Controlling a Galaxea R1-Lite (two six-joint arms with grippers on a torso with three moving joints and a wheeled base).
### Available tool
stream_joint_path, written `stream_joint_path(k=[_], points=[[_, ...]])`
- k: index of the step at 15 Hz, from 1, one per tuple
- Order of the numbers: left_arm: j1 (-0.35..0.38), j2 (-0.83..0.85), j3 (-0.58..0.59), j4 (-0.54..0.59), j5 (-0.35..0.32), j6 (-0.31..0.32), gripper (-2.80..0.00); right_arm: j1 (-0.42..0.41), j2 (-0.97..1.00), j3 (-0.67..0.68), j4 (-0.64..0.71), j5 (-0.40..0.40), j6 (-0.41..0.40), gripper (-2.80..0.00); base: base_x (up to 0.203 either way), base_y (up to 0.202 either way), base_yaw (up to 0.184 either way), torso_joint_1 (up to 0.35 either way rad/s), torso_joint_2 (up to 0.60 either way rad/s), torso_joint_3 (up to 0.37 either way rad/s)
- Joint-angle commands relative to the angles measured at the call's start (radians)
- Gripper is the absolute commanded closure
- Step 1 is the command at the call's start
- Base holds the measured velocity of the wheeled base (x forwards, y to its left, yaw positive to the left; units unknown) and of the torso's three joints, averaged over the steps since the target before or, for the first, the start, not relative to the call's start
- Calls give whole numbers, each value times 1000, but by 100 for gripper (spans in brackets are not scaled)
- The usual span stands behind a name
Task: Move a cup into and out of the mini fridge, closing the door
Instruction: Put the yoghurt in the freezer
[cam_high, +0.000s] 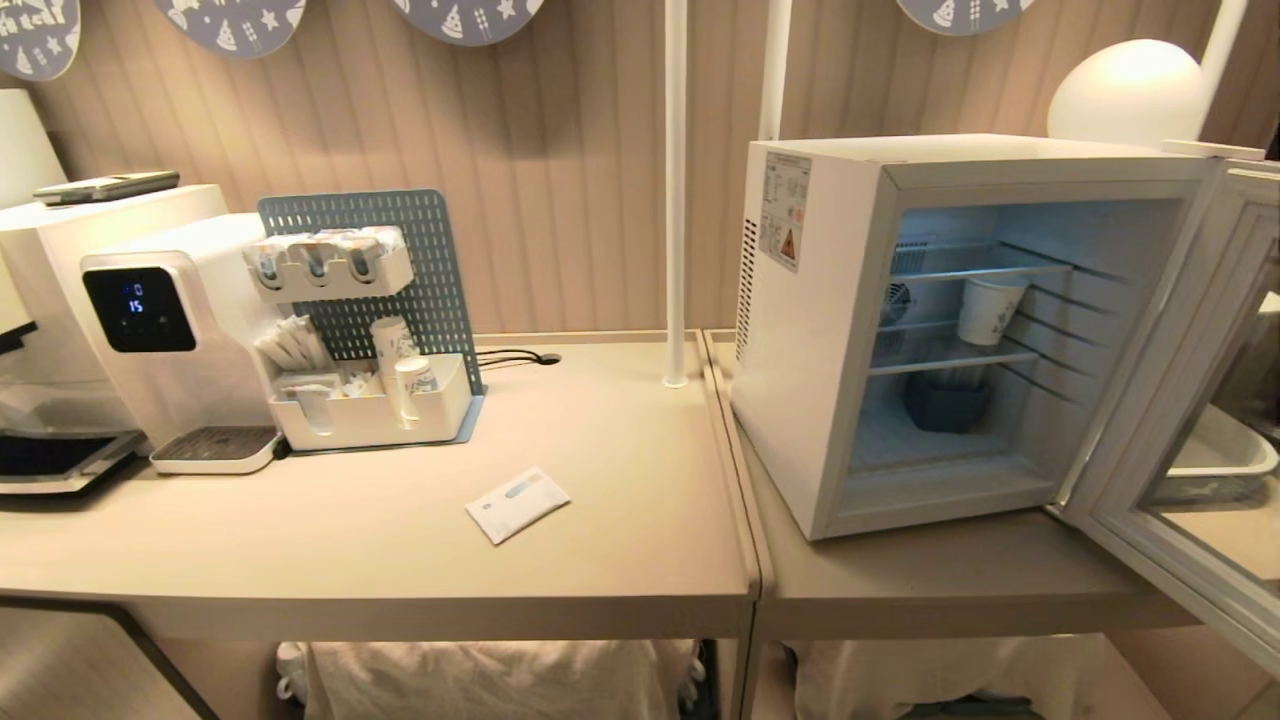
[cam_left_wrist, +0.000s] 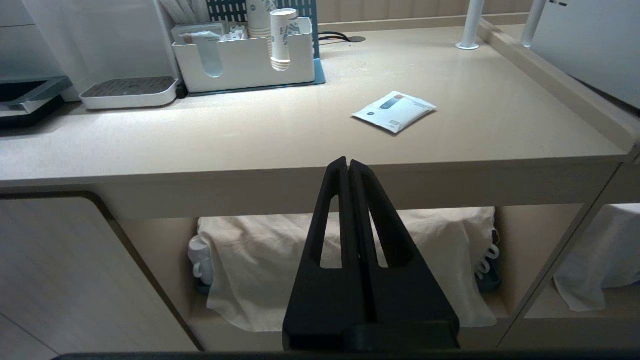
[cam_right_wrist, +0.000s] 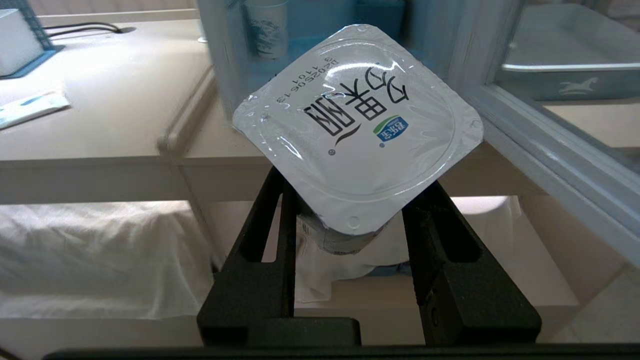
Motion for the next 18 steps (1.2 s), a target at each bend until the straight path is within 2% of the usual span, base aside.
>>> stream_joint_path(k=[1, 12, 14, 18], points=[[0, 1, 0, -1, -1, -2, 0, 0, 2, 0, 1, 0, 0, 0, 0, -192, -2, 2, 4, -2], [-1, 1, 2, -4, -1, -5, 0, 2, 2, 0, -1, 0, 0, 0, 0, -192, -1, 3, 3, 1], [0, 1, 2, -6, -2, -8, 0, 1, 2, 0, -1, 0, 0, 0, 0, -110, 1, 4, 1, 1], [1, 1, 2, -6, -2, -8, 0, 0, 2, 0, -1, 0, 0, 0, 0, 0, 0, 0, 0, 0]])
